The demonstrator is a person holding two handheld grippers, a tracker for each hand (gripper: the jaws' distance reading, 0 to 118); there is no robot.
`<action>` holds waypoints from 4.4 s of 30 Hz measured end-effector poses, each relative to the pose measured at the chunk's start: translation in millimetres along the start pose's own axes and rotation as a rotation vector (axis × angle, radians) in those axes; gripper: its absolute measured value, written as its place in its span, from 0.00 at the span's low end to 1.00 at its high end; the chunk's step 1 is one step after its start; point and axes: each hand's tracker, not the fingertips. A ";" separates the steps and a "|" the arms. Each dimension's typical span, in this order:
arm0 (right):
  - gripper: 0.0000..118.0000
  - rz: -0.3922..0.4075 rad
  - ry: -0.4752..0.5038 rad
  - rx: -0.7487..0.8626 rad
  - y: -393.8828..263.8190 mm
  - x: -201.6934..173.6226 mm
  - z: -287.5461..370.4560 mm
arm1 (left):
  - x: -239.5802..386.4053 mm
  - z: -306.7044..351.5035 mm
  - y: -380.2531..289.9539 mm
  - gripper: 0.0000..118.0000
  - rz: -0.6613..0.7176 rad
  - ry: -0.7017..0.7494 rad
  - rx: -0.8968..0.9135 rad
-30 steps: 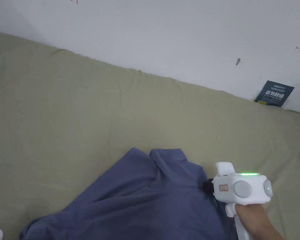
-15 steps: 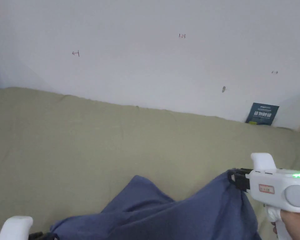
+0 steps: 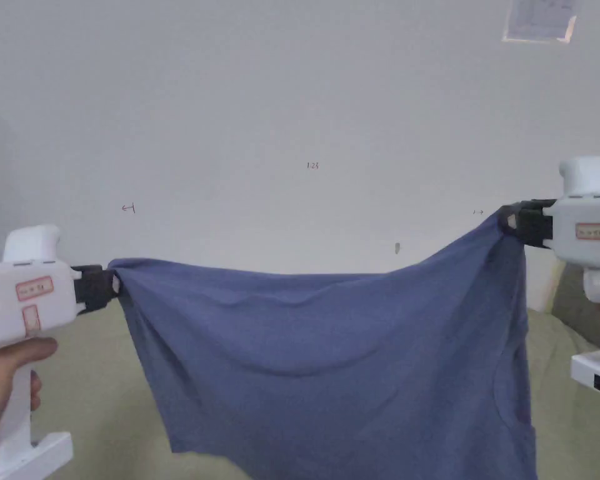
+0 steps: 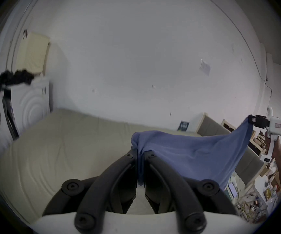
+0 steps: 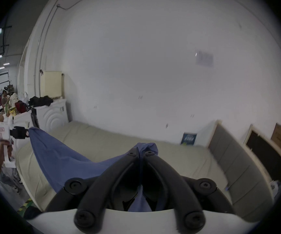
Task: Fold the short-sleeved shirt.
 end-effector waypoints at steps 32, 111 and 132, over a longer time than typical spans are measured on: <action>0.03 -0.123 -0.069 0.246 78.0 60.5 -159.6 | 31.8 -188.7 113.2 0.04 -0.079 0.201 0.170; 0.00 -0.291 -0.020 -0.465 -415.5 -118.8 183.0 | -60.2 53.8 -376.1 0.89 -0.130 0.128 -0.549; 0.25 -0.231 -0.071 -0.595 -430.4 -106.4 145.2 | -49.9 10.5 -350.6 0.04 -0.161 0.037 -0.625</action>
